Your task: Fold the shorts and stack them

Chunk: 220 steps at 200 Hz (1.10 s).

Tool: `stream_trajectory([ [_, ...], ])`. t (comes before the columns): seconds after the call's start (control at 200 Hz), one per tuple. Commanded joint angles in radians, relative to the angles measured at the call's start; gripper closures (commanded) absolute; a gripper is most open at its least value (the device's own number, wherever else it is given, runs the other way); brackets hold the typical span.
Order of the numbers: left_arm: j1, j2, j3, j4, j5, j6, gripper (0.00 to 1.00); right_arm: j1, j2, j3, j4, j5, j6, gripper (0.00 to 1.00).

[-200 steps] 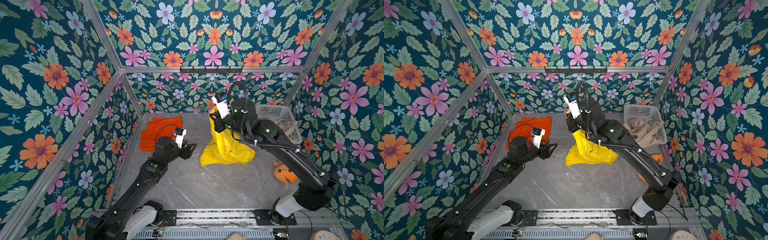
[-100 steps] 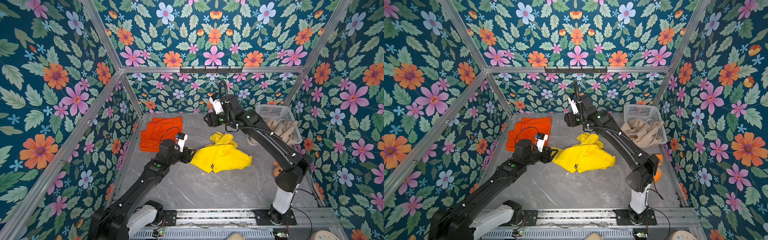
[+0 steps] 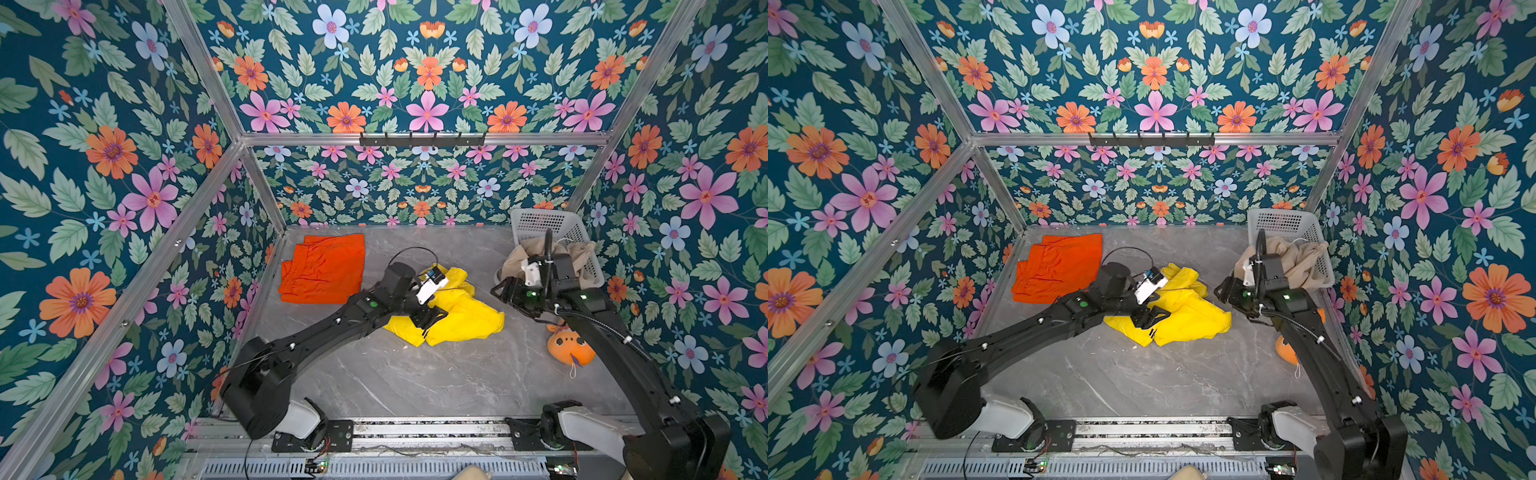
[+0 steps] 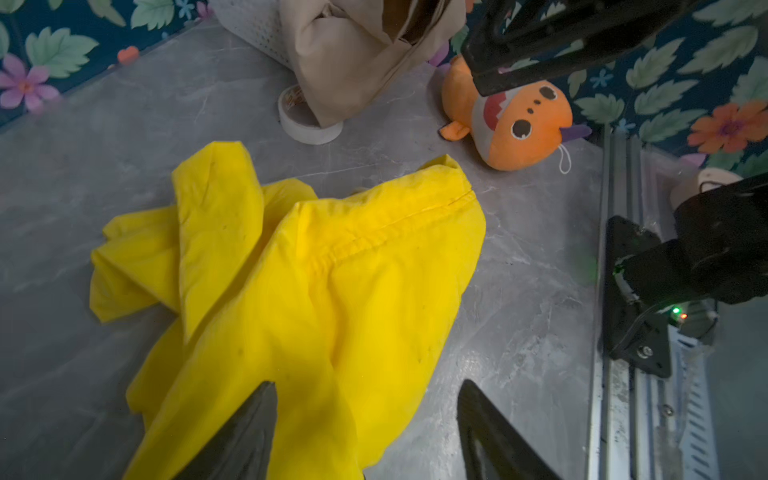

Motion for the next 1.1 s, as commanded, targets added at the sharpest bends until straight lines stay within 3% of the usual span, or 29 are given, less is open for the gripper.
stream_trajectory([
  [0.0, -0.033, 0.129, 0.158, -0.094, 0.099, 0.293, 0.27, -0.072, -0.066, -0.061, -0.006, -0.105, 0.053, 0.31],
  [0.075, -0.051, 0.241, 0.294, -0.141, 0.146, 0.393, 0.25, -0.114, -0.110, -0.107, -0.025, -0.117, 0.048, 0.31],
  [0.3, -0.101, 0.569, 0.753, -0.531, 0.198, 0.693, 0.25, -0.195, -0.179, -0.193, -0.078, -0.140, 0.043, 0.31],
  [0.555, -0.136, 0.691, 0.862, -0.564, 0.168, 0.719, 0.18, -0.196, -0.190, -0.253, -0.066, -0.153, 0.062, 0.30],
  [0.64, -0.151, 0.720, 0.863, -0.538, 0.111, 0.702, 0.19, -0.196, -0.198, -0.270, -0.063, -0.150, 0.071, 0.30],
  [0.735, -0.160, 0.739, 0.863, -0.545, 0.065, 0.705, 0.38, -0.196, -0.208, -0.281, -0.058, -0.138, 0.084, 0.30],
  [0.84, -0.160, 0.690, 0.853, -0.562, 0.051, 0.702, 0.87, -0.197, -0.209, -0.291, -0.043, -0.142, 0.098, 0.30],
  [0.88, -0.159, 0.645, 0.828, -0.553, 0.041, 0.699, 1.00, -0.196, -0.205, -0.295, -0.032, -0.149, 0.104, 0.30],
  [1.095, -0.109, 0.272, 0.534, -0.181, -0.073, 0.616, 1.00, -0.196, -0.152, -0.260, 0.078, -0.211, 0.153, 0.30],
])
